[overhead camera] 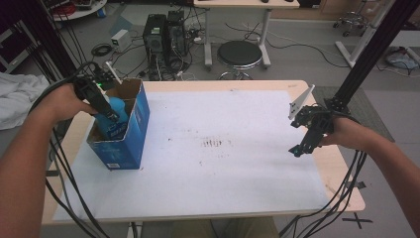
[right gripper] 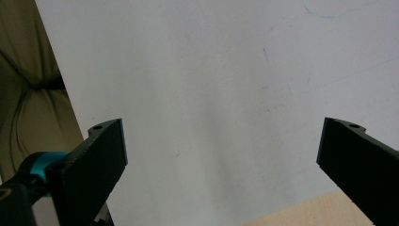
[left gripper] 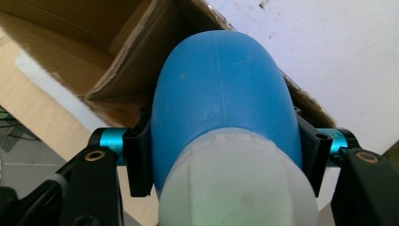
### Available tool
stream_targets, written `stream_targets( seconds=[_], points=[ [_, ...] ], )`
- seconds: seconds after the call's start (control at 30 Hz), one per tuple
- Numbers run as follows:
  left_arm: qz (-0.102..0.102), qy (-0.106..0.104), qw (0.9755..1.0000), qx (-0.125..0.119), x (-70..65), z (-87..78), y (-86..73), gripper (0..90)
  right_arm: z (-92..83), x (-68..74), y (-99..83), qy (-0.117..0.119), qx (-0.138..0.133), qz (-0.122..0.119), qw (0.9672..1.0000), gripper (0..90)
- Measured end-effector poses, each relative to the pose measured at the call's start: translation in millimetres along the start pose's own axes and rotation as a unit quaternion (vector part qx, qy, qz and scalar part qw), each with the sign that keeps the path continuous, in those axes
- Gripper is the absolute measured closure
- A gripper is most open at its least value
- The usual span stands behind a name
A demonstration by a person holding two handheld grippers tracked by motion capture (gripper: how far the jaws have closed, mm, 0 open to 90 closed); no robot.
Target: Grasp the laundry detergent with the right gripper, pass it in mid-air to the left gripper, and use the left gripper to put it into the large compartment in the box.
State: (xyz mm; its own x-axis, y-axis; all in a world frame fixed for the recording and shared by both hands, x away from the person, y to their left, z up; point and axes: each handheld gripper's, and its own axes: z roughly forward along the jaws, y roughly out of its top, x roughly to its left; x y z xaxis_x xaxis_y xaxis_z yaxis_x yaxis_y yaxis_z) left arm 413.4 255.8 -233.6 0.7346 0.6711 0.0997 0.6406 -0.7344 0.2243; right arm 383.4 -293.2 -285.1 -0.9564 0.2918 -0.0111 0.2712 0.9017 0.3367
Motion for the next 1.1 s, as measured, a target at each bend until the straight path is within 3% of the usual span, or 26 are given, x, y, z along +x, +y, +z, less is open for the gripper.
stream_targets(
  seconds=[0.3,0.73,1.1],
  points=[
    [0.001,-0.007,0.9998,0.017,1.7,31.0,-2.5,37.6,5.7,-1.0,-3.7,0.005,0.000,0.004,1.0000,1.2],
    [0.009,-0.010,0.9993,0.035,3.0,46.7,-8.6,37.6,8.1,-0.6,-1.5,0.007,0.001,0.006,1.0000,1.2],
    [0.011,-0.016,0.9993,0.033,4.3,51.3,-4.6,37.4,8.2,0.5,-0.8,0.008,-0.001,0.005,1.0000,1.2]
  ],
)
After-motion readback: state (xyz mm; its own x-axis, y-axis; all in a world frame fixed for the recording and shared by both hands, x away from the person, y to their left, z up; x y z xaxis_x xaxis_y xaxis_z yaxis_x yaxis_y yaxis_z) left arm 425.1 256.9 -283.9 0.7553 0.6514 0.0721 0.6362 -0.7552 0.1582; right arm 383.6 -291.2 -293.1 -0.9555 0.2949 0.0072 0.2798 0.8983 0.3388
